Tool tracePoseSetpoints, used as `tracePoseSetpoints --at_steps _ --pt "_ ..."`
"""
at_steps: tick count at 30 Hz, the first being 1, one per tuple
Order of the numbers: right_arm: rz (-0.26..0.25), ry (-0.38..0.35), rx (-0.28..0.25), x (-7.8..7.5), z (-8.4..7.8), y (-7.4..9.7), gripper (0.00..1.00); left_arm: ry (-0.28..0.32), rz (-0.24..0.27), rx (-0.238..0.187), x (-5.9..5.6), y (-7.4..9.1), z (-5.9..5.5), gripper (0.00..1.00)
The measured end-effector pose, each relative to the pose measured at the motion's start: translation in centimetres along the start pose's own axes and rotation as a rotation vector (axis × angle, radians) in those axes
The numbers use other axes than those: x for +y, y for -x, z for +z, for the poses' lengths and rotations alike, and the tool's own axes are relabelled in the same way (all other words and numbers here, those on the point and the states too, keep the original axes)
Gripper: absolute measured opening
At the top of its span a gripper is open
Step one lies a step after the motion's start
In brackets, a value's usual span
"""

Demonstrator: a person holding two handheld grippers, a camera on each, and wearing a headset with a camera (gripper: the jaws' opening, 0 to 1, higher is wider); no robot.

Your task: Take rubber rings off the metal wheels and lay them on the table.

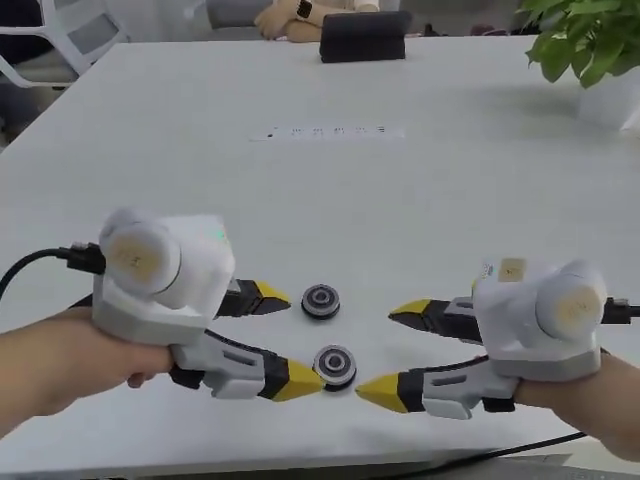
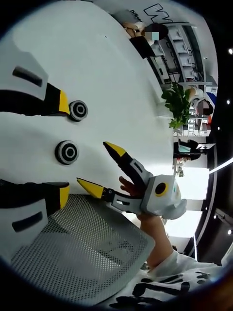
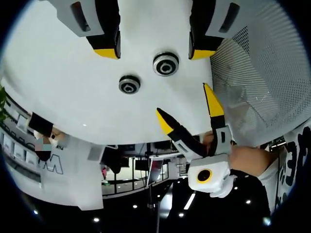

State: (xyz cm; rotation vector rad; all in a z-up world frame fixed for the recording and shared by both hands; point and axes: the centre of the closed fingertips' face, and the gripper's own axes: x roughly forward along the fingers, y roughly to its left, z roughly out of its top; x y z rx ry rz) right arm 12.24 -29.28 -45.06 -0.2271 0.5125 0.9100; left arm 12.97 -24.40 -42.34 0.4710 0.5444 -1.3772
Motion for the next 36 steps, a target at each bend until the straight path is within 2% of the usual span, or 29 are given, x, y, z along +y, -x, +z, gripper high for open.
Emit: tracePoseSetpoints --at_steps 13,28,36 --pt "0.016 -0.012 0.012 0.0 -0.8 -0.9 0.45 0.011 -0.02 0.023 0.2 -1.4 -0.8 0.41" --pt "0.058 -0.019 0.013 0.9 -1.1 -1.6 0.31 0.0 -0.046 0.047 -0.3 -2.3 -1.6 0.27" --pt "0.086 -0.013 0.022 1.4 -1.2 -2.1 0.25 -0.005 -0.055 0.044 -0.5 -2.8 -1.4 0.22"
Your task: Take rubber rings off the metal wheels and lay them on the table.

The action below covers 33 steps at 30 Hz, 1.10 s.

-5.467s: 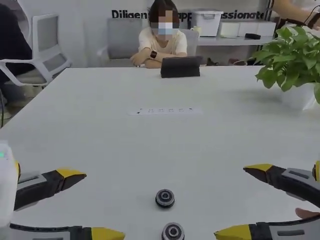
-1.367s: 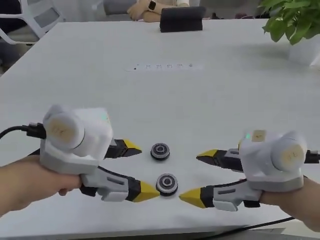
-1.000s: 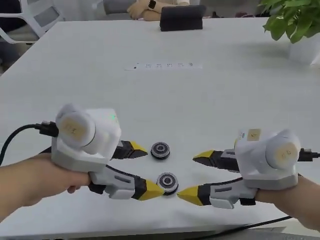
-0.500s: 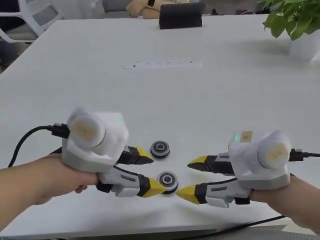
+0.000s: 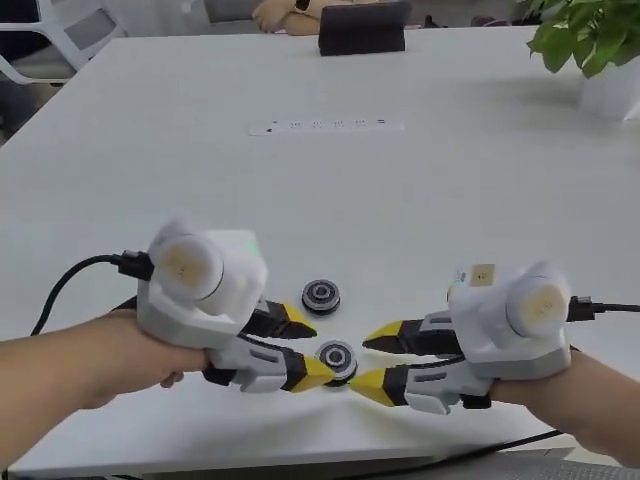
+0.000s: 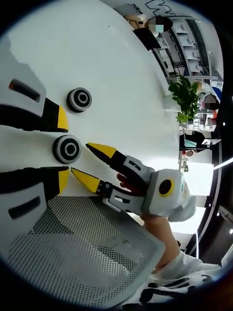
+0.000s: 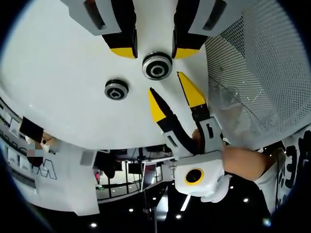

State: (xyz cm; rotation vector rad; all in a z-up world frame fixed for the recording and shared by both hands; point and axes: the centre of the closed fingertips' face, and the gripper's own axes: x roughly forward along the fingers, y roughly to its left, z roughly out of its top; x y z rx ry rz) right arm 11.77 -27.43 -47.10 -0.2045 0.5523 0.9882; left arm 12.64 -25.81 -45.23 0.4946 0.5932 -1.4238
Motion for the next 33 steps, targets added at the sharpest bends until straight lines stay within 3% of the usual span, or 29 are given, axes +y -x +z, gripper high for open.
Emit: tracePoseSetpoints --at_steps 24,33 --pt "0.017 -0.026 -0.001 0.3 -0.3 -0.6 0.2 -0.015 -0.012 0.011 -0.5 -1.2 -0.3 0.13" --pt "0.012 -0.04 -0.005 0.1 -0.4 -0.5 0.2 -0.042 0.006 -0.005 -0.4 -1.5 0.0 0.09"
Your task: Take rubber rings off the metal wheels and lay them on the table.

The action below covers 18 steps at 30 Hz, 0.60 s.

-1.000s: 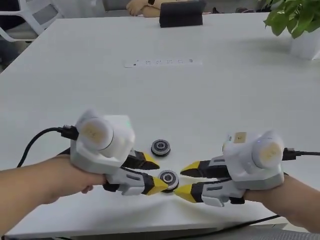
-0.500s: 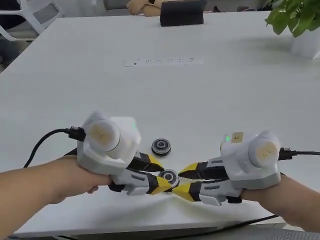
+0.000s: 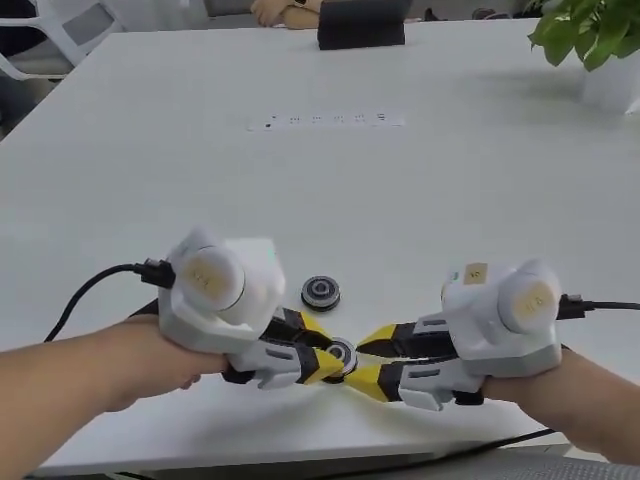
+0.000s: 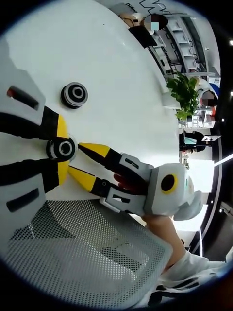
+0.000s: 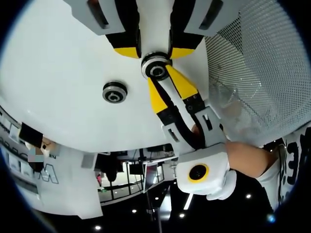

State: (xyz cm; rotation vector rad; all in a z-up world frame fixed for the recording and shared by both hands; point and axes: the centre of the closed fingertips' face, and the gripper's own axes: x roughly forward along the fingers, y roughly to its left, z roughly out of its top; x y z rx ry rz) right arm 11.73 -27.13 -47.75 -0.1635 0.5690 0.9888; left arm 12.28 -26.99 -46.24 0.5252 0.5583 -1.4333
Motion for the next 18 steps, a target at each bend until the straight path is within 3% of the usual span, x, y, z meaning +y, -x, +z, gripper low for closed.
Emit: tracePoseSetpoints --at_steps 18 --pt "0.013 -0.022 -0.003 0.15 0.05 -0.22 0.18 -0.014 0.027 -0.025 0.22 -0.02 -0.02 0.08"
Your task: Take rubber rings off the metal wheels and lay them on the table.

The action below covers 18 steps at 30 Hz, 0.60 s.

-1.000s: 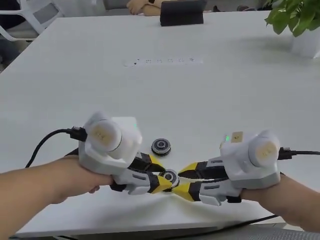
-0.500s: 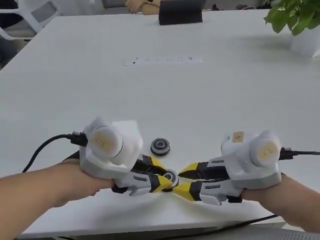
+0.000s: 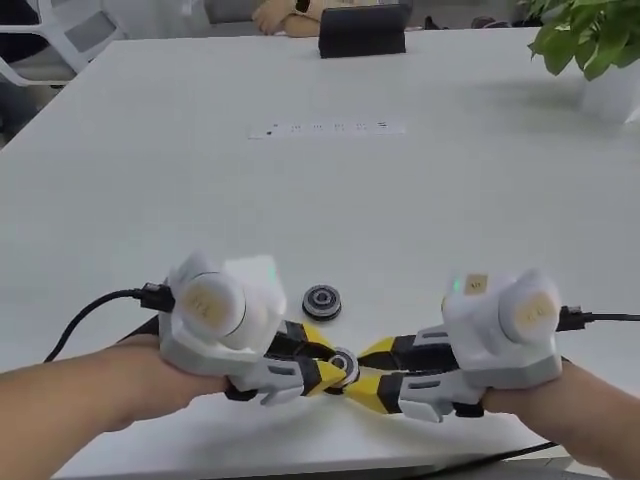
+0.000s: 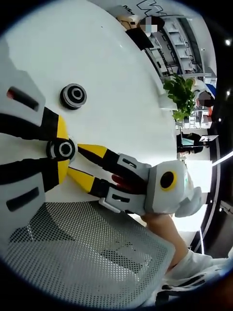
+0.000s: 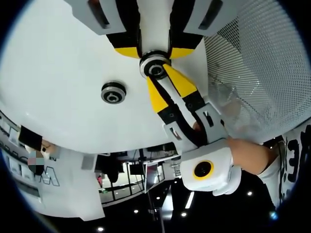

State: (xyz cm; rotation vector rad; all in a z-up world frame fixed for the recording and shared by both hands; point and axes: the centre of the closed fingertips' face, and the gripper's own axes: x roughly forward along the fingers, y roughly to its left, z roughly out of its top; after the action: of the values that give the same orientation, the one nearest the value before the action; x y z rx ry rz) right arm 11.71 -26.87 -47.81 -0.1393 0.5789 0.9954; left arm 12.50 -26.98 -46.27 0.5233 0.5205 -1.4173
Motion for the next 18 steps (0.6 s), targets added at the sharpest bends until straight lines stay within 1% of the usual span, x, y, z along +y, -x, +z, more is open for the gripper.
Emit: tracePoseSetpoints --at_steps 5,11,18 --pt "0.0 0.013 0.008 0.04 0.01 0.12 0.16 0.0 0.0 -0.007 0.04 0.02 0.02 0.08" --pt "-0.003 0.011 0.008 0.06 0.0 0.15 0.15 -0.003 0.001 -0.006 0.04 0.0 0.05 0.07" --pt "0.0 -0.021 0.007 0.01 -0.23 0.39 0.08 -0.005 0.0 -0.008 0.03 0.0 0.07 0.07"
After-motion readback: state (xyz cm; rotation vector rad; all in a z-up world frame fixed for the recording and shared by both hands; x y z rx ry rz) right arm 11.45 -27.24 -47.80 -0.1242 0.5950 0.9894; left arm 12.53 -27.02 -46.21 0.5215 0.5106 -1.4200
